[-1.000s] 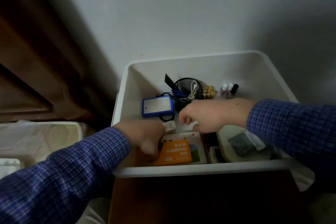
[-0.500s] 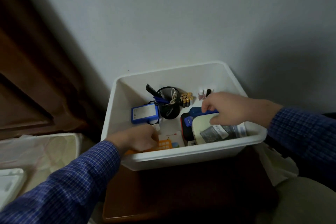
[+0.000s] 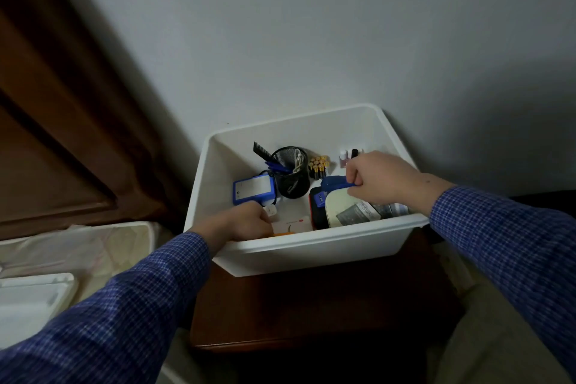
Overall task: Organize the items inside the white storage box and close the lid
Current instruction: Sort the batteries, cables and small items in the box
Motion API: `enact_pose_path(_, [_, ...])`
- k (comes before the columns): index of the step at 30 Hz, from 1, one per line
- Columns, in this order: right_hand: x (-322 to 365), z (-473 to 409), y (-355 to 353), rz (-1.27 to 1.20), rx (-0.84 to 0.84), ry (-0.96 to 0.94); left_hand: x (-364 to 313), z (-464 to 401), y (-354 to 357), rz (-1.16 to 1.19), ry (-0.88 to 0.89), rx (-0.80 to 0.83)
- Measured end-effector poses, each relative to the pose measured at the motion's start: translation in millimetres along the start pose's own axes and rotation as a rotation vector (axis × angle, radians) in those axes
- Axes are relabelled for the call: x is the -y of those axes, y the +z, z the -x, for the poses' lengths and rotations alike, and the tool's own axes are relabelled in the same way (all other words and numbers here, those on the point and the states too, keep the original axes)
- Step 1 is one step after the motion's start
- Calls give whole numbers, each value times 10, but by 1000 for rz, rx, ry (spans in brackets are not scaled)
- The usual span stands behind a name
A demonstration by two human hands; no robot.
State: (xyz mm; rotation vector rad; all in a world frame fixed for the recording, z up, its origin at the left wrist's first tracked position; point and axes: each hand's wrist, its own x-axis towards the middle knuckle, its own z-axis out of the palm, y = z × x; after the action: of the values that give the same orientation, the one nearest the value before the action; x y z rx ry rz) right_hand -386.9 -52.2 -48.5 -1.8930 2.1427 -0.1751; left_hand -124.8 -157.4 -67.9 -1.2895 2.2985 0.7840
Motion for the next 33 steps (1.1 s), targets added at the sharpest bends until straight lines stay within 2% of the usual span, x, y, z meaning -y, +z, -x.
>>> enact_pose_path(8, [68,-218,79,-78,-68,43,5,-38,-114,298,178,-315])
enact_pose_path(13, [132,-375,5,54,194,80,-114,-76,-152,438,277,-380])
enact_pose_path(16, [106,-396,-40,31,257,58,-159,-76,-136,523,282,-391])
enact_pose_path(24, [-15,-382,53,-157,260,27,-144,-82,-98,399,307,-446])
enact_pose_path(33, [15,-371,84,-253,225,104,-211,-94,-97,304,324,-387])
